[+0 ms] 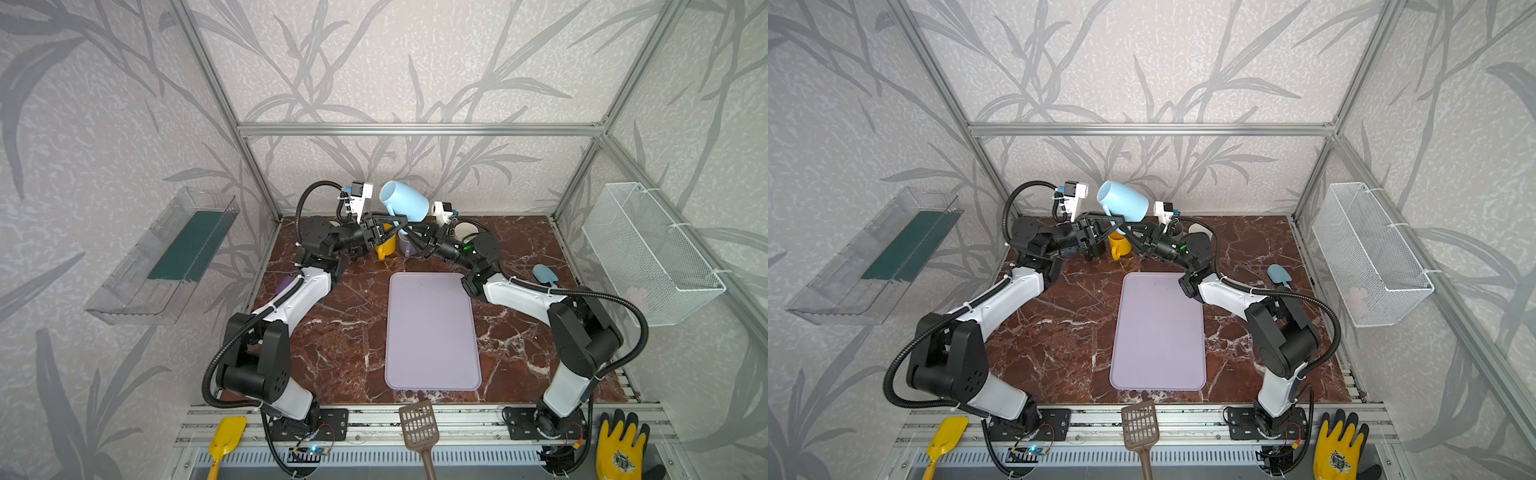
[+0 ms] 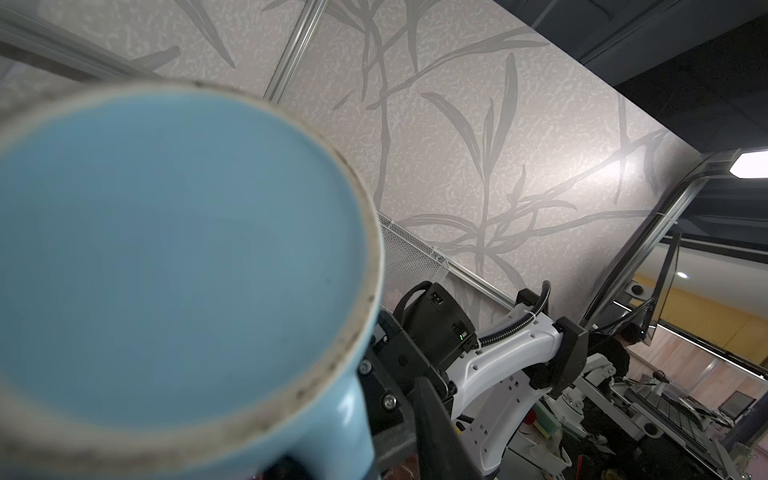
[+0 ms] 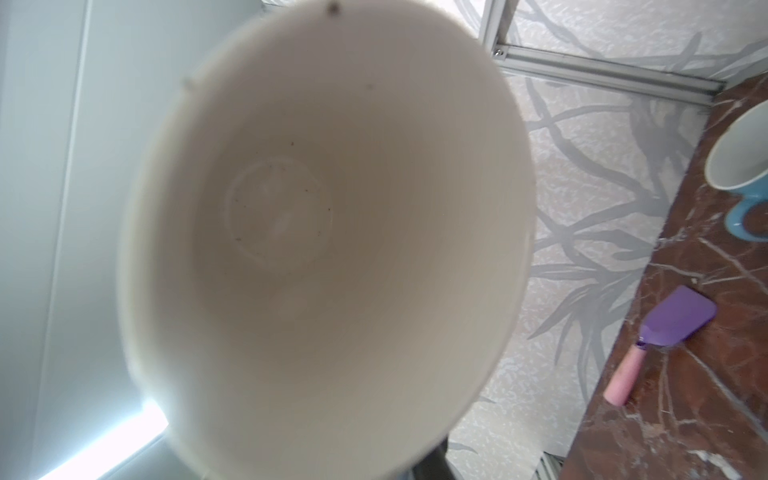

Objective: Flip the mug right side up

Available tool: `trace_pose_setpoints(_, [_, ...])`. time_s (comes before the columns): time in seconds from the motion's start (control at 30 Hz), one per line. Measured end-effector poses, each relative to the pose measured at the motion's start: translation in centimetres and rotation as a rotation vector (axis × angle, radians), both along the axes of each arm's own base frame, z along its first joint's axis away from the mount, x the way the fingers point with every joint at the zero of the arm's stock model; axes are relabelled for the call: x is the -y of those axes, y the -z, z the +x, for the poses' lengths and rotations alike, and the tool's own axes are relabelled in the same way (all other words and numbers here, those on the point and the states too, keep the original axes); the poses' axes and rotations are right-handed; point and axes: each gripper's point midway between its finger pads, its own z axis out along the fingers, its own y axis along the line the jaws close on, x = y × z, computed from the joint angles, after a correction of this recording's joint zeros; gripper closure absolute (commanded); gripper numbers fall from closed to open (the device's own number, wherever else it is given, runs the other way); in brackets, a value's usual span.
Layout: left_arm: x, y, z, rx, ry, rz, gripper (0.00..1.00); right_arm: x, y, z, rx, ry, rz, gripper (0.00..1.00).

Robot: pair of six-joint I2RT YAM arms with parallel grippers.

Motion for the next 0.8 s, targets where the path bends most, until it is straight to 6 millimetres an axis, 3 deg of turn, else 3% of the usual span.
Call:
trace_pose_setpoints(0.3, [-0.1,2.0,-0.3,-0.070,-0.086,0.106,0.73,1.0,1.1,-0.8,0.091,0.087,-0.148,1.00])
trace_pose_setpoints(0.6, [-0.3,5.1,1.0,-0.196,-0.168,0.180,0.74,1.6,2.3,-1.3,0.207,0.189,-0.321,1.00])
trace_pose_setpoints(0.8, [-0.2,5.6,0.9,-0.252,-0.165,0.182,0.84,1.8,3.0,-1.4,0.284,0.238,-0.416,1.00])
